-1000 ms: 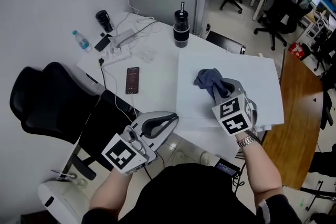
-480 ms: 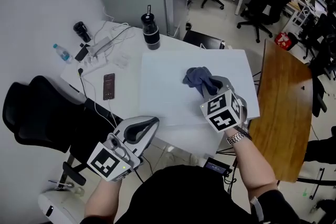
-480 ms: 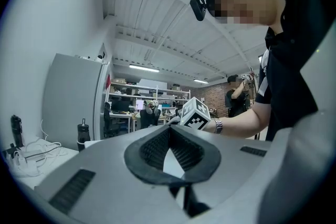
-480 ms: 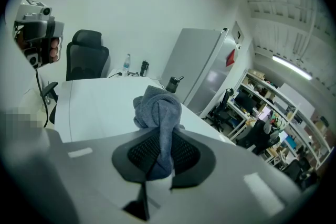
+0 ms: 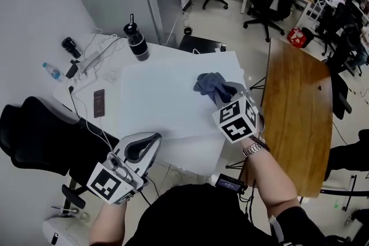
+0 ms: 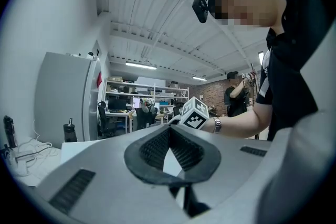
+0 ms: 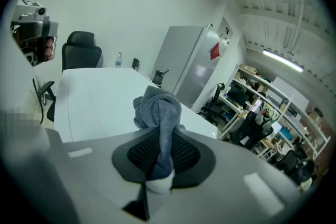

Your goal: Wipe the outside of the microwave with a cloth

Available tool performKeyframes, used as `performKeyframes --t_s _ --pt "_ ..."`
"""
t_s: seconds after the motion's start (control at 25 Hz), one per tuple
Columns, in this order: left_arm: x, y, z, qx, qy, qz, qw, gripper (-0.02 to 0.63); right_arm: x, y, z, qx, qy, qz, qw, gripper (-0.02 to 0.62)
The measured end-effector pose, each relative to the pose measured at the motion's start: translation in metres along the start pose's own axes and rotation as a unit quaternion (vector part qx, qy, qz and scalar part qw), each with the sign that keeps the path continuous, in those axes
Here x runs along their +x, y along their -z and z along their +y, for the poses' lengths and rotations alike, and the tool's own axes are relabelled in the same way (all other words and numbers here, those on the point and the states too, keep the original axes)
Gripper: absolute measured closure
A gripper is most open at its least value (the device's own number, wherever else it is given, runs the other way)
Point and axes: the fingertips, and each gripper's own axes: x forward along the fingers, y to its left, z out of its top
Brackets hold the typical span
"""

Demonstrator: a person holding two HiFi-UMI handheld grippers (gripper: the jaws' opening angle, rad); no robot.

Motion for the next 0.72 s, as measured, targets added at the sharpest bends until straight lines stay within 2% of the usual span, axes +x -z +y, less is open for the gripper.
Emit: performKeyframes --t_s 0.32,0.48,0.64,0.72 --pt "0.032 0.001 -0.029 0.002 0.001 0.007 1.0000 0.601 -0.017 0.038 -0.042 0.021 0.014 -0.004 1.000 0.546" --pt "0.044 0.006 -0.041 -0.006 0.000 0.028 0.9996 0.601 -0.023 0.054 -0.063 0.034 0.021 -0.007 0.999 0.546" --pt "0.053 -0.001 -0.047 0.005 -0.005 0.012 0.9999 0.601 -0.024 0.066 -0.076 0.061 0.018 -0.019 0.998 0.546" --pt "0.056 0.001 -0.049 0.004 -0.008 0.018 0.9998 0.601 -0.024 0.073 -0.081 0.075 0.015 -0.024 0.997 0.546"
